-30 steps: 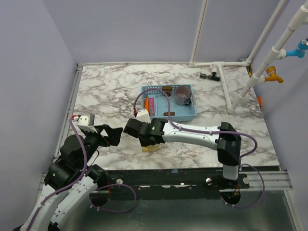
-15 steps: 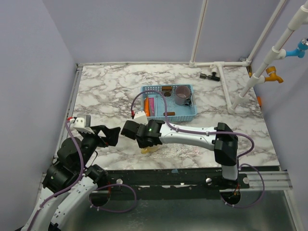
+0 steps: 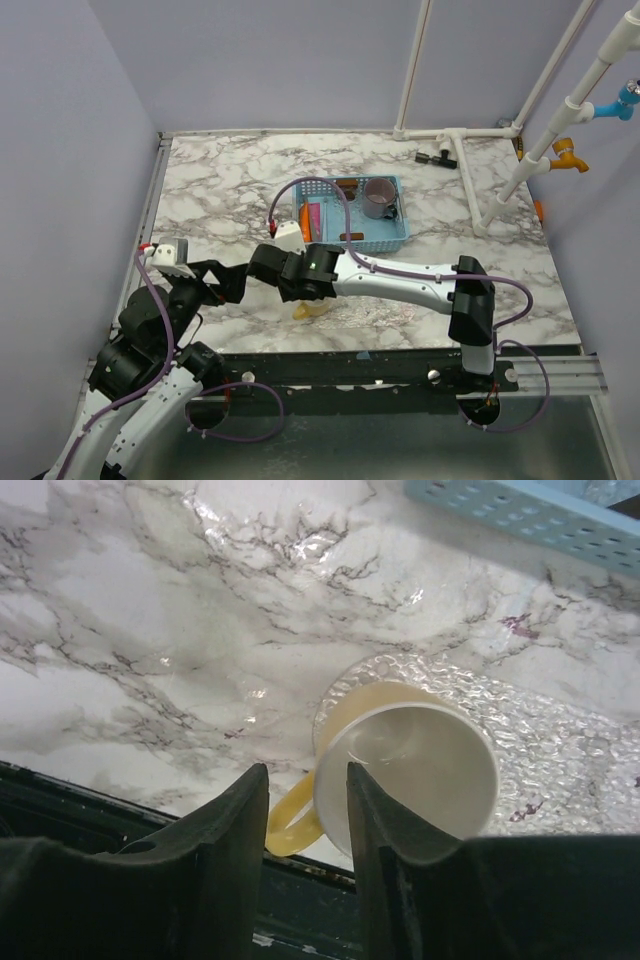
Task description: Prepare toiletry sets of a toothbrush and toothpaste on the tray
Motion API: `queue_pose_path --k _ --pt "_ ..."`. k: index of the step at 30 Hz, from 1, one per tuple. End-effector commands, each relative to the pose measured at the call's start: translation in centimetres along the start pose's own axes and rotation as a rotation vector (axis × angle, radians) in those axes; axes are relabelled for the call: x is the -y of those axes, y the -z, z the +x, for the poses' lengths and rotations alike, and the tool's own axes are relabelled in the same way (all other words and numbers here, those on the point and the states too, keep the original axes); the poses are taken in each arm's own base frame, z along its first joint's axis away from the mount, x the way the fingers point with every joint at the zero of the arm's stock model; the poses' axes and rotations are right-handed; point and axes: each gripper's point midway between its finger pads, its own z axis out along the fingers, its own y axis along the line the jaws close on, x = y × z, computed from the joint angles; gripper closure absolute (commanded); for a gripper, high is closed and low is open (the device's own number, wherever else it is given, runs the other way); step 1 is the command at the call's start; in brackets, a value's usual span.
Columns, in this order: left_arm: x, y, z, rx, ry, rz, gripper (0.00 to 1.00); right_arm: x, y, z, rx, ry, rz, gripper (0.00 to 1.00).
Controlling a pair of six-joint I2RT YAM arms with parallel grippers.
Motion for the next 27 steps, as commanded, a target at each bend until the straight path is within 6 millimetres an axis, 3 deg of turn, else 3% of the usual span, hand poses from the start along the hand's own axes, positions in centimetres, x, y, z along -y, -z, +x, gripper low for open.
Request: queue_pose_path --k 1,7,13,18,27 --pt "-0.4 0.4 -0.5 0.021 0.005 -0.017 0.01 1.8 2.7 -2.9 0.108 0.002 0.061 0.58" --pt "-0.4 0.2 -0.4 0.016 0.003 -0.026 0.01 4.4 3.9 -5.5 0.166 -0.006 0.116 0.57" --pt "-0.6 -0.1 -0.2 0.006 -0.001 -0.037 0.01 8.5 4.1 -8.7 0.213 -0.042 0.159 0.57" --pt "-0.8 -0.2 -0.2 0.001 -0.004 -0.053 0.01 13.0 3.1 -11.5 0.234 -0.093 0.201 0.56" --pt "-1.2 -0.5 0.0 -0.006 -0.008 -0.077 0.01 19.8 -0.6 -15.4 0.246 -0.185 0.273 0.56"
